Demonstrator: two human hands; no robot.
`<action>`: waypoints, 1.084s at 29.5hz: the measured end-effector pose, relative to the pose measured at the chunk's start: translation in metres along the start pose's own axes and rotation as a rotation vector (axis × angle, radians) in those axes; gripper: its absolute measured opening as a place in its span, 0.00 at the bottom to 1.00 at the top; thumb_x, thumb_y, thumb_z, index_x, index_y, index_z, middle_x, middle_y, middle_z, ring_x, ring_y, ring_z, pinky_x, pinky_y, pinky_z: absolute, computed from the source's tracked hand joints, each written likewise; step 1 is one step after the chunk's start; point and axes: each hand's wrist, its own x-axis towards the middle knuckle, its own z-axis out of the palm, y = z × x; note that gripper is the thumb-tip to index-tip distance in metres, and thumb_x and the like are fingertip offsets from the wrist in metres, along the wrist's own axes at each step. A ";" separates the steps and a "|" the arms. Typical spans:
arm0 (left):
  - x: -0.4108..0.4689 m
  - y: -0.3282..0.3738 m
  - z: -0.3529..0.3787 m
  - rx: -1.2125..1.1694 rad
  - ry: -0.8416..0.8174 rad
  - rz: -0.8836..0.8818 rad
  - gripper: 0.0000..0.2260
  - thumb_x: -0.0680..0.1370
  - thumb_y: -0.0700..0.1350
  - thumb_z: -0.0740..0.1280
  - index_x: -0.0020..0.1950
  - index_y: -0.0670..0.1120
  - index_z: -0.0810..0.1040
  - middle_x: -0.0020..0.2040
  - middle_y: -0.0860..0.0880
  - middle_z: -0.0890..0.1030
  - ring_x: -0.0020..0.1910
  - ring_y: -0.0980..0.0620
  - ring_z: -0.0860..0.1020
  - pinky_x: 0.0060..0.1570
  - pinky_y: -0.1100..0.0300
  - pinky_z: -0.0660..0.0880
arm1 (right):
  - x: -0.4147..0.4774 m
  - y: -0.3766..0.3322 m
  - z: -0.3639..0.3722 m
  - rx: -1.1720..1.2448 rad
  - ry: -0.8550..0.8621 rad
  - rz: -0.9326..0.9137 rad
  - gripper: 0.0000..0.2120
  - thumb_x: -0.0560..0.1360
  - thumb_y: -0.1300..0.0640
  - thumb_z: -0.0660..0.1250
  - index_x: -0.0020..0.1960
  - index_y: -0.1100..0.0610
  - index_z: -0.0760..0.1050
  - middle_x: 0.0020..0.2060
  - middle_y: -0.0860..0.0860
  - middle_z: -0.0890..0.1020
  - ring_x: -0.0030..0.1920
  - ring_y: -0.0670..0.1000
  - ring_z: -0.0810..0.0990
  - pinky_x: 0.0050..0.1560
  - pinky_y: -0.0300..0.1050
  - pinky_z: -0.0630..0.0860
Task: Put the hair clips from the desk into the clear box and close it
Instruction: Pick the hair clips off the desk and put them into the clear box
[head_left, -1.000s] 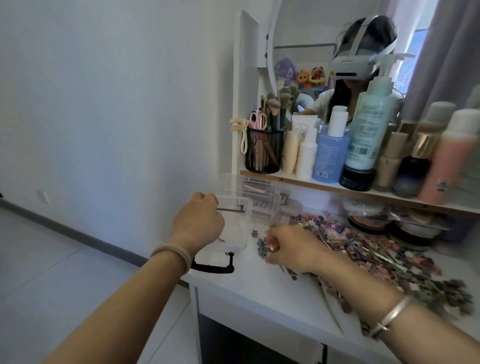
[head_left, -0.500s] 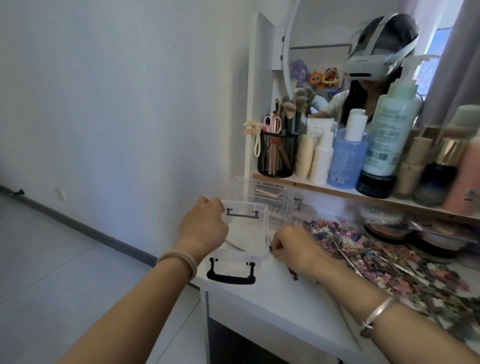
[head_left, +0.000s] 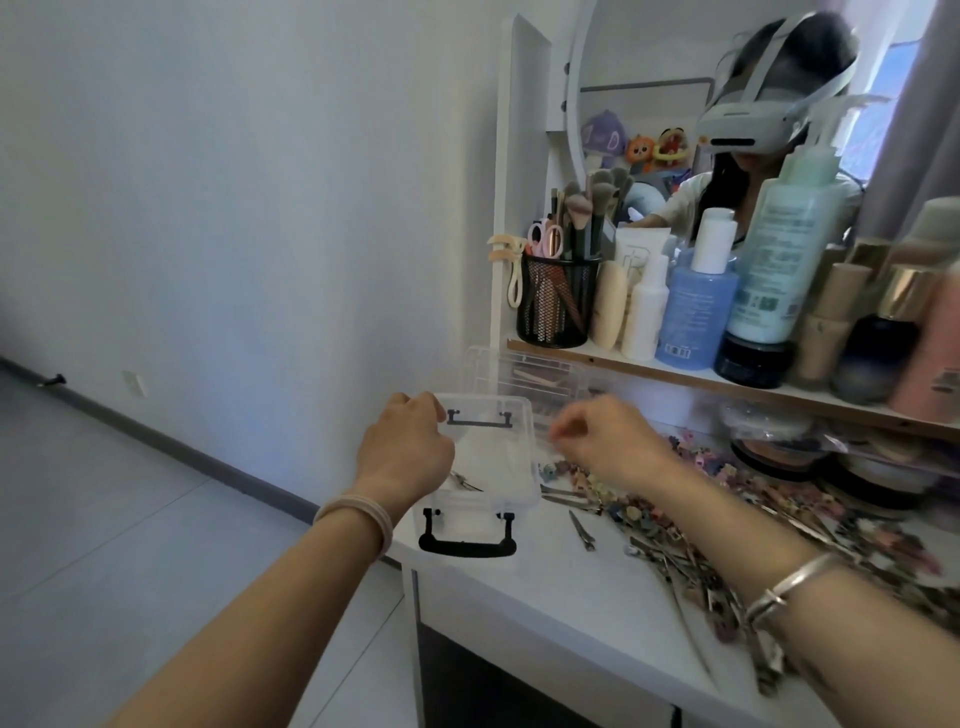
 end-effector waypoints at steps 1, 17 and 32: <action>0.000 0.000 0.000 -0.003 0.006 -0.006 0.18 0.77 0.36 0.56 0.65 0.44 0.70 0.67 0.43 0.68 0.61 0.42 0.72 0.58 0.55 0.67 | -0.002 0.007 0.008 -0.103 -0.083 0.008 0.10 0.76 0.62 0.64 0.56 0.58 0.79 0.52 0.52 0.81 0.49 0.47 0.77 0.52 0.38 0.72; 0.002 -0.005 -0.001 -0.170 -0.031 -0.085 0.17 0.77 0.36 0.54 0.64 0.45 0.72 0.67 0.44 0.72 0.63 0.43 0.72 0.62 0.54 0.69 | 0.007 0.018 0.036 -0.393 -0.227 0.062 0.18 0.69 0.67 0.62 0.26 0.55 0.59 0.25 0.51 0.62 0.26 0.50 0.62 0.26 0.41 0.59; 0.001 -0.005 -0.002 -0.229 -0.040 -0.102 0.16 0.77 0.37 0.54 0.63 0.45 0.72 0.66 0.44 0.73 0.59 0.42 0.74 0.61 0.51 0.72 | 0.004 0.022 0.033 -0.520 -0.216 -0.035 0.09 0.76 0.65 0.55 0.38 0.57 0.64 0.32 0.50 0.68 0.40 0.54 0.71 0.27 0.39 0.59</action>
